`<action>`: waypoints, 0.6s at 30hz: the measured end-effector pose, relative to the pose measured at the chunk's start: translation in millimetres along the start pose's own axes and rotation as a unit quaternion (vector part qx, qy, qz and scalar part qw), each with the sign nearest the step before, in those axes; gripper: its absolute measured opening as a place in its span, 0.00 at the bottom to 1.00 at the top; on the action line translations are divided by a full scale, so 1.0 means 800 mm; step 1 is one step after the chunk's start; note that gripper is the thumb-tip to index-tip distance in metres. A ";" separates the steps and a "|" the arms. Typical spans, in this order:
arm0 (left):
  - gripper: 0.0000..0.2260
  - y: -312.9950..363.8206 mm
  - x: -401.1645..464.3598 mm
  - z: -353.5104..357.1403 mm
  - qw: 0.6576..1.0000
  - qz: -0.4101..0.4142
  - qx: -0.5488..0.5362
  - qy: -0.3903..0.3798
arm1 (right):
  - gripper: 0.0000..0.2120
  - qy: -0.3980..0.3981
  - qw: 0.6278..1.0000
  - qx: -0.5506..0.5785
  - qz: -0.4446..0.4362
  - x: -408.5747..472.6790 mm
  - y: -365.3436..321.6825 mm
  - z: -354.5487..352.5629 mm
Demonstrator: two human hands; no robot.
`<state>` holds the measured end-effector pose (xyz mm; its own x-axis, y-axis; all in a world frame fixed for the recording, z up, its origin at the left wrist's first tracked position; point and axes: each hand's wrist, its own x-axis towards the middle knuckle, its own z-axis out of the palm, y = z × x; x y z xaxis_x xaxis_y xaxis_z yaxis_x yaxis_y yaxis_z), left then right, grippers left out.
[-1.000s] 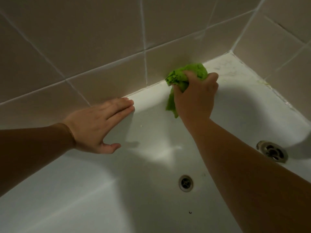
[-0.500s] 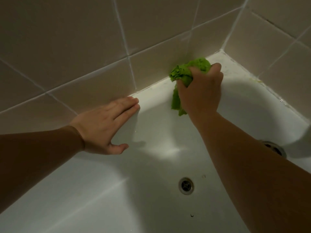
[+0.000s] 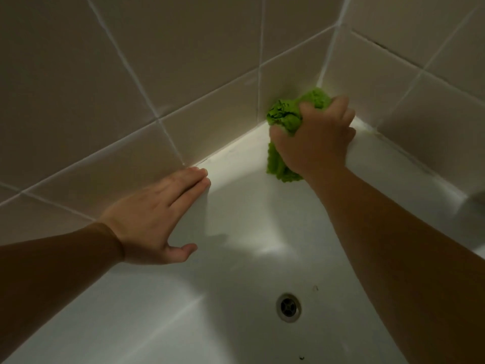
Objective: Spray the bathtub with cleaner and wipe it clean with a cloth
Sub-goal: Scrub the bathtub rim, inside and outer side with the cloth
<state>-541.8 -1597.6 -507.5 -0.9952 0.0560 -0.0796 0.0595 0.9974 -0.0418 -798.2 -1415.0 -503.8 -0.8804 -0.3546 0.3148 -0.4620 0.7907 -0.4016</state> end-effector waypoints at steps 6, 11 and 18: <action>0.53 0.004 0.007 -0.003 1.000 -0.007 -0.004 -0.005 | 0.41 -0.059 0.973 0.031 -0.220 -0.008 0.047 -0.019; 0.53 0.006 0.011 -0.005 1.000 -0.012 -0.022 -0.013 | 0.38 -0.092 0.974 0.060 -0.197 0.008 0.054 -0.017; 0.53 0.008 0.016 -0.005 1.000 -0.015 -0.023 -0.010 | 0.27 0.011 0.991 0.077 -0.107 0.018 0.040 -0.004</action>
<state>-554.4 -1590.0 -504.6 -0.9947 0.0258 -0.0991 0.0259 0.9997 0.0008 -825.2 -1393.2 -509.6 -0.7584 -0.4938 0.4255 -0.6507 0.6116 -0.4500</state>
